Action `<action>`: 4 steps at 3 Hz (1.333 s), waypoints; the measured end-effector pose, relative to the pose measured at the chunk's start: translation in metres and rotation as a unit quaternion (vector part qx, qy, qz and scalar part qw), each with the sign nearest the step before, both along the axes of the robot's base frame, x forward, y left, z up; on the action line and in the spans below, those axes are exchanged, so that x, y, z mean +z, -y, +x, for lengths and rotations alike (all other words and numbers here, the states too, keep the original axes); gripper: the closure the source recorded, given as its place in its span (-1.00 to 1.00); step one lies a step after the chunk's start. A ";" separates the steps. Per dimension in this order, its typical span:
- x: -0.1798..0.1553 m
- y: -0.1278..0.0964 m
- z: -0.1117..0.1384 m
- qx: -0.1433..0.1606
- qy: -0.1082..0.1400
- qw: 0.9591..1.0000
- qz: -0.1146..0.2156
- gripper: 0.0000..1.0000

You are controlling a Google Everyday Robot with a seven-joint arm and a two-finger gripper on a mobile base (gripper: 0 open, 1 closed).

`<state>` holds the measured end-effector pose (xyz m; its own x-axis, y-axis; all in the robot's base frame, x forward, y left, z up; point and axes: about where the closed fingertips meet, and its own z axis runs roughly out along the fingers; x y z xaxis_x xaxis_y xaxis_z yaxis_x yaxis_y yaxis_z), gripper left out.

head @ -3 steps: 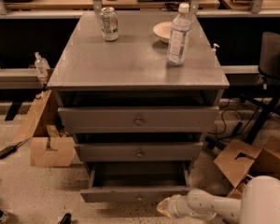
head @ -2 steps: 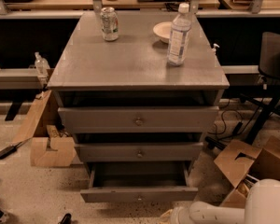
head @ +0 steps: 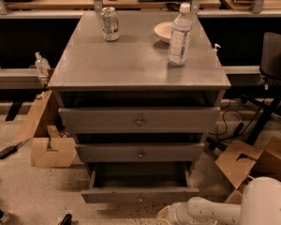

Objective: Close bottom drawer

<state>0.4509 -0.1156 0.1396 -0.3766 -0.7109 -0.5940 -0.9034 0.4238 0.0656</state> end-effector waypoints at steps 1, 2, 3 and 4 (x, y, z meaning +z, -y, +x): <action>0.004 -0.014 0.049 0.006 0.018 0.999 0.037 1.00; 0.010 -0.022 0.087 0.008 0.035 0.998 0.059 1.00; 0.009 -0.023 0.087 0.008 0.035 0.998 0.059 1.00; 0.001 -0.021 0.105 0.003 0.042 0.997 0.064 1.00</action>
Offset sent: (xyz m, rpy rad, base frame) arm 0.2121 0.0122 0.0305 0.1666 -0.1997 -0.0264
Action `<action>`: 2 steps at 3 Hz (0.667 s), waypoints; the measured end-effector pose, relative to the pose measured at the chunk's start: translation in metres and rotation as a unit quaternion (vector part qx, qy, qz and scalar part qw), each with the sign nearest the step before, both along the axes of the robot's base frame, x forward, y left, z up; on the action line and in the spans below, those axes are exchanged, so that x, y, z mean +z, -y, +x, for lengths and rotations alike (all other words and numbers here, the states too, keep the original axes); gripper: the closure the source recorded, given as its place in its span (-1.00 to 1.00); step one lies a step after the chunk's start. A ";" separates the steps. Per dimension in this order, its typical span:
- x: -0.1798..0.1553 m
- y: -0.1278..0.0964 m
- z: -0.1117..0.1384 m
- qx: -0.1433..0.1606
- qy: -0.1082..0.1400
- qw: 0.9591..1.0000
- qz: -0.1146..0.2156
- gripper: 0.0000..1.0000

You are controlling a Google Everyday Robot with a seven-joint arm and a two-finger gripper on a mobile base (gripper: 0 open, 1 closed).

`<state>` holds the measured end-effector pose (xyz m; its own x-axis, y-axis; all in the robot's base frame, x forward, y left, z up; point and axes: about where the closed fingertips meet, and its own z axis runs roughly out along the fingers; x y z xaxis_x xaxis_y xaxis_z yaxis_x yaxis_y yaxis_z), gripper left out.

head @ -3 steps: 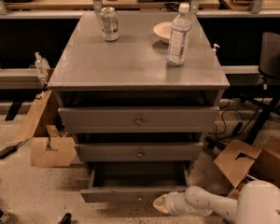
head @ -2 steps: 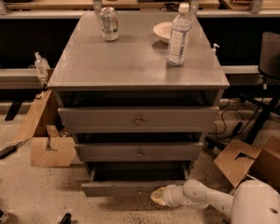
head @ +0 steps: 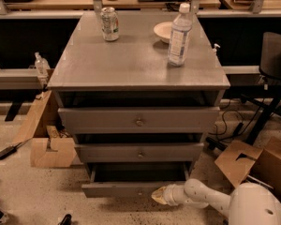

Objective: Close bottom drawer

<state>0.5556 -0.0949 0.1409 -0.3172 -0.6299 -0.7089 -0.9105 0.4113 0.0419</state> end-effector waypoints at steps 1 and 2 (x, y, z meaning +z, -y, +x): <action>-0.003 0.002 0.007 -0.002 0.001 1.000 0.001 1.00; 0.000 0.011 0.031 -0.008 0.011 1.000 -0.006 1.00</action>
Offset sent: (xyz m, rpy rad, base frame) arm 0.2161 -0.0804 0.0214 -0.1164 -0.1687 -0.1140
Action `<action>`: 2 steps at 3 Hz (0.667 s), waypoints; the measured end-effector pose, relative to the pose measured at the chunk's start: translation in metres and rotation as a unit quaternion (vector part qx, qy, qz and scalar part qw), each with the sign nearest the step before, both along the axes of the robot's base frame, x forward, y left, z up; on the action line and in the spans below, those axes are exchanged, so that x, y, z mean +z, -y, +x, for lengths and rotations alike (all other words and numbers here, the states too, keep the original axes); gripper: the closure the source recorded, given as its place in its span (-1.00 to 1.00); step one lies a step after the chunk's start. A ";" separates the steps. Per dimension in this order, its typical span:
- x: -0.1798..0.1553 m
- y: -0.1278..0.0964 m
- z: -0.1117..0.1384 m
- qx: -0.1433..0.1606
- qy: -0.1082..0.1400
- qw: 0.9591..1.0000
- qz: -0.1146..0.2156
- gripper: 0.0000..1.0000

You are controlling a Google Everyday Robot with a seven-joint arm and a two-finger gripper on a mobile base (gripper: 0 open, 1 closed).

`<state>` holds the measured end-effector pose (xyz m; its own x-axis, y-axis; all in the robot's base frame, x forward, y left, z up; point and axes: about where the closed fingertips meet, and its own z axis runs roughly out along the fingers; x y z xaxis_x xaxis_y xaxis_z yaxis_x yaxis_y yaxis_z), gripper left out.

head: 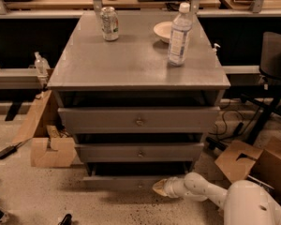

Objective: Close bottom drawer

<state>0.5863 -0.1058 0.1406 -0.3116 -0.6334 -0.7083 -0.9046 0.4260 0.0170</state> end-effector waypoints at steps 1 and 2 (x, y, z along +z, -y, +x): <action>0.000 0.000 -0.002 0.000 0.000 1.000 0.000 1.00; 0.004 0.013 0.032 -0.011 0.012 1.000 -0.010 1.00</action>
Offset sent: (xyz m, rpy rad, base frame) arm 0.2323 -0.0844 0.0283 -0.1314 -0.1570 -0.1397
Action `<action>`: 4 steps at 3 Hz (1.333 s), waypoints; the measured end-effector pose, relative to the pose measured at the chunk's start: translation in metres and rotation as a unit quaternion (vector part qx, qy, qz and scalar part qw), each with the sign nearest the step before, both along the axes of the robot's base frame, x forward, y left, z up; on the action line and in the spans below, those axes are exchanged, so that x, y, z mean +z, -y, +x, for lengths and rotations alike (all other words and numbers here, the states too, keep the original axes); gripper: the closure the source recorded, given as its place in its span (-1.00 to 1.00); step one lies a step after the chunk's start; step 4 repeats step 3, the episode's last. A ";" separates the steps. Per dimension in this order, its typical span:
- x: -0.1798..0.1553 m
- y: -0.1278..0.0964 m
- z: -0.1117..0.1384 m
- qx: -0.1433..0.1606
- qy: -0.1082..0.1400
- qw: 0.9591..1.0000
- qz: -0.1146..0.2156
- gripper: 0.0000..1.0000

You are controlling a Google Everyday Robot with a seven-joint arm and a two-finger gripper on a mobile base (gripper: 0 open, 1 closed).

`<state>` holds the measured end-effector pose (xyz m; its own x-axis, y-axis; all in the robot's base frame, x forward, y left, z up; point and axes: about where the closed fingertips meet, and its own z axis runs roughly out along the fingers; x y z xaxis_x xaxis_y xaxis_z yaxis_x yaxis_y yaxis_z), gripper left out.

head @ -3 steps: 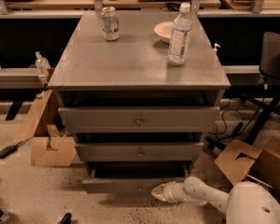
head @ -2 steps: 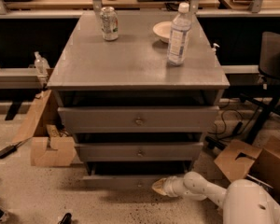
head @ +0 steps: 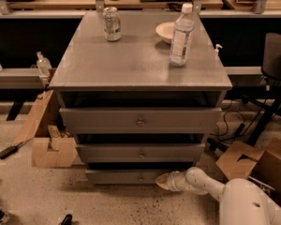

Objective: Close bottom drawer

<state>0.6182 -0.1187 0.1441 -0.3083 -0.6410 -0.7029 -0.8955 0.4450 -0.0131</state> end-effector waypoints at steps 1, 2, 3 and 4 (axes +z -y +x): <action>0.000 0.000 -0.001 0.000 0.000 1.000 0.000 1.00; 0.003 0.015 0.033 -0.015 0.011 1.000 -0.009 1.00; 0.004 0.016 0.034 -0.019 0.013 1.000 -0.012 0.70; 0.004 0.016 0.034 -0.019 0.013 1.000 -0.012 0.70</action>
Offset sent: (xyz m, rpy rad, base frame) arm 0.2068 -0.0972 0.0245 -0.1172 -0.1343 -0.1896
